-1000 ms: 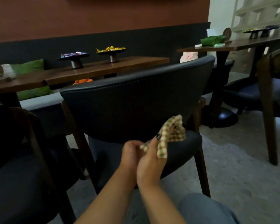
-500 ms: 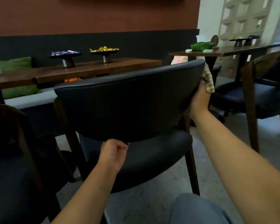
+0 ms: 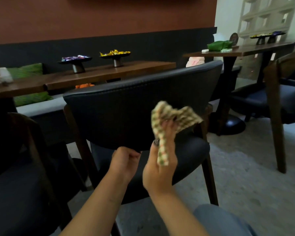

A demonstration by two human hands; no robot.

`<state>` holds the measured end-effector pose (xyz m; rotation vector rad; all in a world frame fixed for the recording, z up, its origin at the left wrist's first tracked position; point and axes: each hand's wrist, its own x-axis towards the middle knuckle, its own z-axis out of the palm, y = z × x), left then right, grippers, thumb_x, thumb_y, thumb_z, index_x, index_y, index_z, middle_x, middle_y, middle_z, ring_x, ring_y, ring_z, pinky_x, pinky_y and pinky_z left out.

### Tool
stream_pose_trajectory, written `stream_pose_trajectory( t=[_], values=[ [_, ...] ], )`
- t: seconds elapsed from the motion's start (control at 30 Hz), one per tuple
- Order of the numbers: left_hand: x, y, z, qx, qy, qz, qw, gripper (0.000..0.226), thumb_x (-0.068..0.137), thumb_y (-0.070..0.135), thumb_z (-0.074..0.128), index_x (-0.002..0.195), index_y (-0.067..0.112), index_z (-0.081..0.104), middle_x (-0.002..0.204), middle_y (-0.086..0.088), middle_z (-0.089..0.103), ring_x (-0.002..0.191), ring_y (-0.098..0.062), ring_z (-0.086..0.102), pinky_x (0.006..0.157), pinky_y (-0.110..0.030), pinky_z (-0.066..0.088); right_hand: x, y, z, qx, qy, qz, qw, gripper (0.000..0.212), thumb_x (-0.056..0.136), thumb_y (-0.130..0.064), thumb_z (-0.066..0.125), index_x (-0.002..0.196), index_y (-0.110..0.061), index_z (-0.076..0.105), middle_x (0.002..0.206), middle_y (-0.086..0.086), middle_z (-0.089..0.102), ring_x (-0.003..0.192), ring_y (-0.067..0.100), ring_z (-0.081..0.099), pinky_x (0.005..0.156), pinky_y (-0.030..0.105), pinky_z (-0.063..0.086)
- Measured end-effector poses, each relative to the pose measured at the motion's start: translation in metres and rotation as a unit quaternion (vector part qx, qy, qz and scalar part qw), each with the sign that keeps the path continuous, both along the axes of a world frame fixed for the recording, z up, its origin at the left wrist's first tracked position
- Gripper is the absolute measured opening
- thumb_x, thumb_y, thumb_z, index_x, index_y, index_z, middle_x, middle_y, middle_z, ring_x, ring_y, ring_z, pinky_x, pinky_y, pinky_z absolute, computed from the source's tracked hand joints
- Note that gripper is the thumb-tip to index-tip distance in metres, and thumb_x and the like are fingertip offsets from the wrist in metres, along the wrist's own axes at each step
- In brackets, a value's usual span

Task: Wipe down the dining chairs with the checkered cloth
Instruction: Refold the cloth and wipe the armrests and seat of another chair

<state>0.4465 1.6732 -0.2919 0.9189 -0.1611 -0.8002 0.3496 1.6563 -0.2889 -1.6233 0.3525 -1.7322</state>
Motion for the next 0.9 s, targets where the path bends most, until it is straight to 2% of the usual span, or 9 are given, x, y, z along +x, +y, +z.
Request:
stream_pose_trajectory(
  t=[0.07, 0.13, 0.27, 0.43, 0.53, 0.63, 0.7, 0.8, 0.9],
  values=[
    [-0.001, 0.000, 0.002, -0.032, 0.010, 0.009, 0.999, 0.076, 0.060, -0.025, 0.028, 0.126, -0.003, 0.058, 0.134, -0.023, 0.056, 0.123, -0.039, 0.055, 0.111, -0.049, 0.038, -0.019, 0.002, -0.008, 0.046, -0.003, 0.057, 0.997, 0.043, 0.098, -0.032, 0.040, 0.137, -0.017, 0.047, 0.139, 0.011, 0.053, 0.132, 0.024, 0.045, 0.108, 0.049, 0.038],
    [-0.003, -0.001, 0.002, -0.054, 0.025, 0.015, 0.998, 0.072, 0.051, -0.025, 0.031, 0.106, 0.001, 0.070, 0.120, -0.017, 0.066, 0.107, -0.032, 0.066, 0.093, -0.039, 0.054, -0.041, -0.010, 0.003, 0.166, -0.107, 0.101, 0.975, 0.032, 0.092, -0.030, 0.044, 0.112, -0.038, 0.068, 0.113, -0.010, 0.069, 0.110, 0.008, 0.062, 0.091, 0.026, 0.052],
    [0.000, 0.000, 0.001, -0.039, 0.041, 0.009, 0.998, 0.073, 0.052, -0.026, 0.031, 0.110, 0.003, 0.064, 0.116, -0.015, 0.067, 0.102, -0.031, 0.068, 0.078, -0.036, 0.057, -0.089, -0.083, 0.046, 0.263, -0.290, 0.002, 0.920, 0.022, 0.095, -0.034, 0.048, 0.112, -0.031, 0.062, 0.110, -0.014, 0.070, 0.102, 0.003, 0.065, 0.073, 0.017, 0.054],
    [0.002, 0.000, 0.002, -0.022, 0.035, 0.021, 0.999, 0.070, 0.061, -0.030, 0.029, 0.112, 0.005, 0.062, 0.122, -0.015, 0.063, 0.112, -0.033, 0.061, 0.100, -0.040, 0.049, -0.079, -0.161, 0.103, 0.231, -0.234, -0.055, 0.943, 0.030, 0.097, -0.028, 0.048, 0.126, -0.023, 0.049, 0.115, -0.017, 0.055, 0.102, -0.005, 0.055, 0.083, 0.007, 0.041],
    [0.002, -0.002, 0.002, -0.005, 0.037, 0.032, 0.999, 0.076, 0.058, -0.030, 0.030, 0.122, 0.000, 0.057, 0.124, -0.017, 0.062, 0.112, -0.035, 0.061, 0.097, -0.041, 0.050, -0.049, -0.183, 0.120, 0.224, -0.153, -0.013, 0.963, 0.034, 0.102, -0.016, 0.041, 0.134, -0.006, 0.047, 0.124, 0.000, 0.053, 0.114, 0.011, 0.052, 0.085, 0.002, 0.037],
    [0.002, -0.004, 0.002, 0.004, 0.047, 0.047, 0.998, 0.075, 0.058, -0.029, 0.029, 0.123, -0.001, 0.056, 0.125, -0.019, 0.060, 0.111, -0.036, 0.061, 0.098, -0.043, 0.051, -0.041, -0.175, 0.111, 0.226, -0.149, -0.010, 0.963, 0.034, 0.102, -0.022, 0.039, 0.134, -0.012, 0.046, 0.118, -0.007, 0.054, 0.097, -0.004, 0.051, 0.076, -0.004, 0.036],
    [0.002, -0.005, 0.000, 0.006, 0.047, 0.047, 0.998, 0.076, 0.058, -0.029, 0.029, 0.125, -0.002, 0.055, 0.127, -0.019, 0.059, 0.113, -0.036, 0.061, 0.101, -0.045, 0.049, -0.038, -0.153, 0.099, 0.210, -0.168, -0.016, 0.963, 0.030, 0.101, -0.022, 0.041, 0.129, -0.015, 0.050, 0.118, -0.008, 0.058, 0.102, -0.003, 0.054, 0.088, 0.006, 0.040],
    [0.003, -0.004, 0.000, 0.010, 0.040, 0.042, 0.998, 0.075, 0.058, -0.028, 0.030, 0.124, -0.006, 0.056, 0.128, -0.021, 0.059, 0.114, -0.038, 0.060, 0.103, -0.049, 0.048, -0.027, -0.108, 0.078, 0.119, -0.146, -0.031, 0.982, 0.046, 0.099, -0.018, 0.039, 0.136, 0.008, 0.041, 0.141, 0.023, 0.045, 0.134, 0.027, 0.041, 0.113, 0.037, 0.031],
    [0.000, -0.002, 0.001, 0.001, 0.037, 0.033, 0.999, 0.076, 0.057, -0.027, 0.030, 0.126, -0.006, 0.056, 0.131, -0.022, 0.058, 0.117, -0.038, 0.059, 0.106, -0.049, 0.045, -0.021, -0.069, 0.056, 0.002, -0.099, -0.026, 0.995, 0.050, 0.100, -0.019, 0.036, 0.140, 0.011, 0.033, 0.147, 0.026, 0.034, 0.140, 0.032, 0.031, 0.117, 0.048, 0.023]
  ],
)
